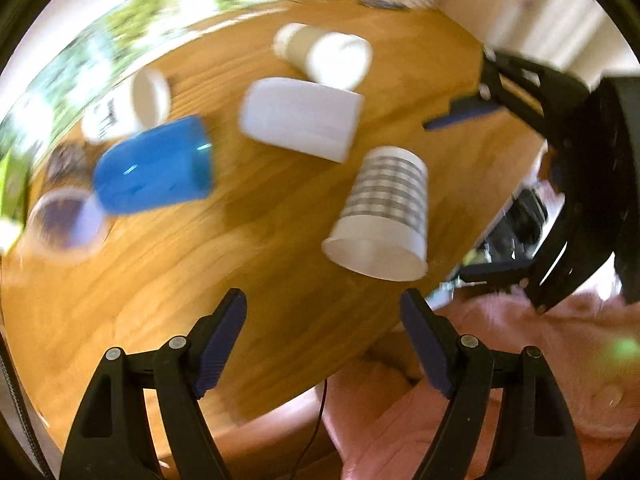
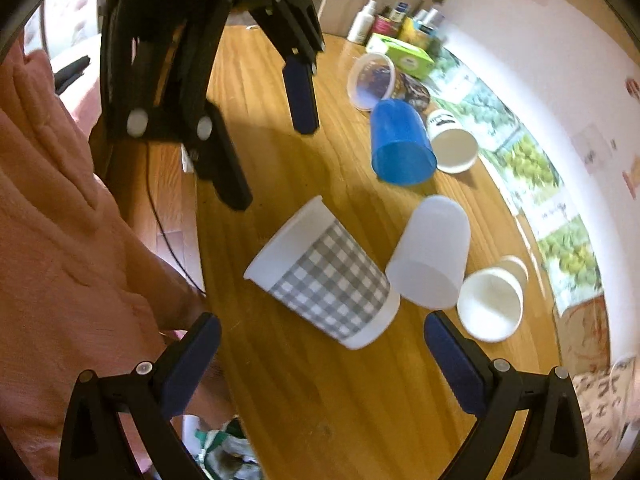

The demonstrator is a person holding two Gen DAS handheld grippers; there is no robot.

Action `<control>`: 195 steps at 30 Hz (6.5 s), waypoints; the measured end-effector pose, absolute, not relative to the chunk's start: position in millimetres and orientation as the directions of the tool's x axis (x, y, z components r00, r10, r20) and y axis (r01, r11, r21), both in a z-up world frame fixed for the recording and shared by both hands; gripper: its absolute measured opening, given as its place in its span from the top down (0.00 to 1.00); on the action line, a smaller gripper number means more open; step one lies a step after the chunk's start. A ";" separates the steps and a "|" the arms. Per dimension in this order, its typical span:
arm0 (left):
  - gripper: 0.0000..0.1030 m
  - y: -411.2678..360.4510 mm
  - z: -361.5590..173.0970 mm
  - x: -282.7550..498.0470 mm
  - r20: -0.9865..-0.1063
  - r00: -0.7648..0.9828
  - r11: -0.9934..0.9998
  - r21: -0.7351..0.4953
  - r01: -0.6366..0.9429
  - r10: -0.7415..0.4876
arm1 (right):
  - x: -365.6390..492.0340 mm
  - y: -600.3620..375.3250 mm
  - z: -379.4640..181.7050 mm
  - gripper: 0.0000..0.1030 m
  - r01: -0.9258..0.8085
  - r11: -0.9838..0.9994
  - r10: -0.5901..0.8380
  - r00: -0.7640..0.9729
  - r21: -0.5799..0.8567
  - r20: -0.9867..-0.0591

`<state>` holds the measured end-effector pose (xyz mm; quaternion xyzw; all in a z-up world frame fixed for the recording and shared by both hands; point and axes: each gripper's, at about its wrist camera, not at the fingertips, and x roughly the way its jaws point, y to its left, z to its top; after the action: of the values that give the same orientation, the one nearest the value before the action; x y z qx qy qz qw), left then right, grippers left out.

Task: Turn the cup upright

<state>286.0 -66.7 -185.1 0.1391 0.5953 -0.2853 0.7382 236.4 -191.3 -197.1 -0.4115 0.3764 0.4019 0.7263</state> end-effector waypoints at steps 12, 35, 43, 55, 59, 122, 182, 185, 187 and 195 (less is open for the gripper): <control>0.21 -28.2 -174.1 278.0 -0.907 0.294 0.924 -0.199 0.327 -0.300 | 241.2 -160.6 -221.5 0.09 -0.915 0.158 0.221 0.398 -0.370 -0.890; 0.21 -8.1 -164.7 270.6 -0.873 0.359 0.943 -0.283 0.178 -0.330 | 241.2 -136.2 -235.5 0.20 -0.933 0.113 0.196 0.357 -0.341 -0.913; 0.21 7.1 -159.4 271.9 -0.860 0.395 0.946 -0.309 0.101 -0.323 | 266.6 -142.4 -209.9 0.20 -0.870 0.464 0.360 0.358 -0.168 -0.861; 0.21 2.9 -160.4 268.8 -0.865 0.401 0.953 -0.291 0.087 -0.301 | 298.8 -172.4 -190.4 0.20 -0.603 0.774 0.539 0.466 0.194 -0.701; 0.21 1.9 -160.0 265.4 -0.869 0.397 0.955 -0.286 0.085 -0.295 | 305.8 -177.4 -191.3 0.20 -0.547 0.779 0.590 0.472 0.307 -0.655; 0.21 -26.5 -190.1 215.7 -0.940 0.258 0.975 -0.220 0.040 -0.223 | 230.7 -210.2 -246.0 0.17 -0.348 0.888 0.428 0.385 0.301 -0.817; 0.06 35.3 7.2 56.3 -0.446 0.894 0.999 -0.003 0.054 -0.050 | 26.4 -136.9 4.2 0.00 0.105 0.986 -0.031 0.873 0.127 -0.487; 0.06 34.8 7.3 57.6 -0.442 0.896 0.998 0.001 0.057 -0.050 | 28.3 -137.9 3.9 0.00 0.111 0.985 -0.034 0.873 0.129 -0.487; 0.06 33.4 7.1 59.5 -0.444 0.895 0.998 0.007 0.060 -0.050 | 28.7 -138.5 4.2 0.00 0.112 0.986 -0.037 0.875 0.127 -0.483; 0.06 32.4 7.3 62.7 -0.443 0.895 0.998 0.008 0.059 -0.049 | 31.2 -138.4 3.9 0.00 0.114 0.986 -0.040 0.875 0.125 -0.483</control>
<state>62.7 32.4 7.3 0.0108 0.2271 -0.0277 0.9734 31.2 -138.4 3.9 0.0751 0.2472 -0.0400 0.9652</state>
